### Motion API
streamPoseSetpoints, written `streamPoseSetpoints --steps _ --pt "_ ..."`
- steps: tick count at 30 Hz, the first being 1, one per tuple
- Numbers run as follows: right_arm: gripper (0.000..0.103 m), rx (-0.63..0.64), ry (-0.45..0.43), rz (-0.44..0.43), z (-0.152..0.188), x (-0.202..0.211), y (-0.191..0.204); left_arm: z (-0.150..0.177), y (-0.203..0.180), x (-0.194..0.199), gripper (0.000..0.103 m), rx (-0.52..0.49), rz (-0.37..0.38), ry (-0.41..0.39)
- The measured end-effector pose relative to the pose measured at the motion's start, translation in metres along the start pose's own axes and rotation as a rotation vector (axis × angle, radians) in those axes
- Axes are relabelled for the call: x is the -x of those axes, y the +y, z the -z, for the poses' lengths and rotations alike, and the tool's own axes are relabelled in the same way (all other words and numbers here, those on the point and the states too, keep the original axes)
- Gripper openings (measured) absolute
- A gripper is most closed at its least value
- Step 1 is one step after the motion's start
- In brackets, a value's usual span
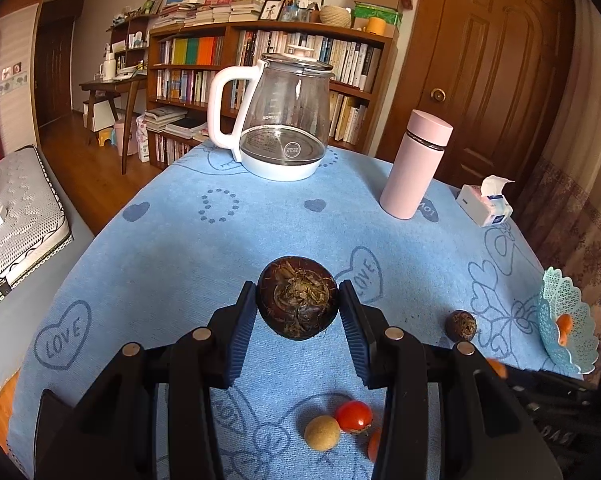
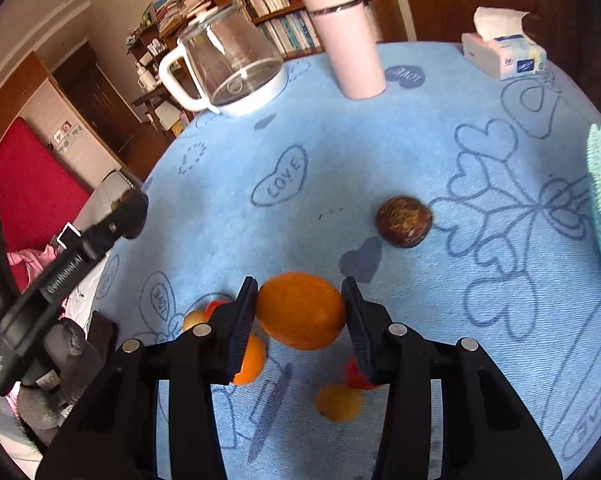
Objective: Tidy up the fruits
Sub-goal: 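Lower the orange into the mint basket and open the right gripper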
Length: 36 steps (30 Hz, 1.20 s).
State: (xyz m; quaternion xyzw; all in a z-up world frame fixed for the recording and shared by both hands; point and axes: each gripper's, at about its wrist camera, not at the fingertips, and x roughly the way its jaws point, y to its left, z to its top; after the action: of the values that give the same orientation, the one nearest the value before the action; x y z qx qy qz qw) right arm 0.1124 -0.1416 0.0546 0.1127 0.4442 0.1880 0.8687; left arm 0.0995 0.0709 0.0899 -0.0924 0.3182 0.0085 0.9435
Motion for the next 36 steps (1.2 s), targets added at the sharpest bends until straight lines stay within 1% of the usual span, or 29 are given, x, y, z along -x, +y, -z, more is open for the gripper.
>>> streamPoseSetpoints --steps 6,11,18,22,24,28,32,34,36 --pt "0.045 -0.020 -0.093 0.029 -0.006 0.036 -0.016 0.002 -0.005 0.003 0.043 -0.011 0.010 -0.001" --pt "0.045 -0.059 -0.158 0.059 -0.009 0.064 -0.040 0.005 -0.009 0.003 0.043 -0.023 0.016 0.004" --pt "0.045 -0.152 -0.235 0.133 -0.005 0.104 -0.092 0.008 -0.012 0.003 0.043 -0.027 0.038 0.020" --pt "0.045 -0.218 -0.274 0.198 -0.001 0.124 -0.128 0.009 -0.014 0.003 0.043 -0.029 0.040 0.028" --pt "0.045 -0.237 -0.291 0.247 0.001 0.131 -0.144 0.011 -0.016 0.003 0.043 -0.034 0.041 0.031" --pt "0.045 -0.274 -0.294 0.334 0.005 0.137 -0.176 0.013 -0.018 0.003 0.043 -0.042 0.042 0.036" --pt "0.045 -0.280 -0.277 0.404 0.010 0.131 -0.197 0.014 -0.021 0.002 0.043 -0.052 0.039 0.040" --pt "0.045 -0.280 -0.261 0.433 0.013 0.125 -0.206 0.015 -0.022 0.002 0.043 -0.059 0.038 0.043" --pt "0.045 -0.285 -0.247 0.442 0.016 0.119 -0.213 0.016 -0.024 0.003 0.043 -0.065 0.037 0.045"
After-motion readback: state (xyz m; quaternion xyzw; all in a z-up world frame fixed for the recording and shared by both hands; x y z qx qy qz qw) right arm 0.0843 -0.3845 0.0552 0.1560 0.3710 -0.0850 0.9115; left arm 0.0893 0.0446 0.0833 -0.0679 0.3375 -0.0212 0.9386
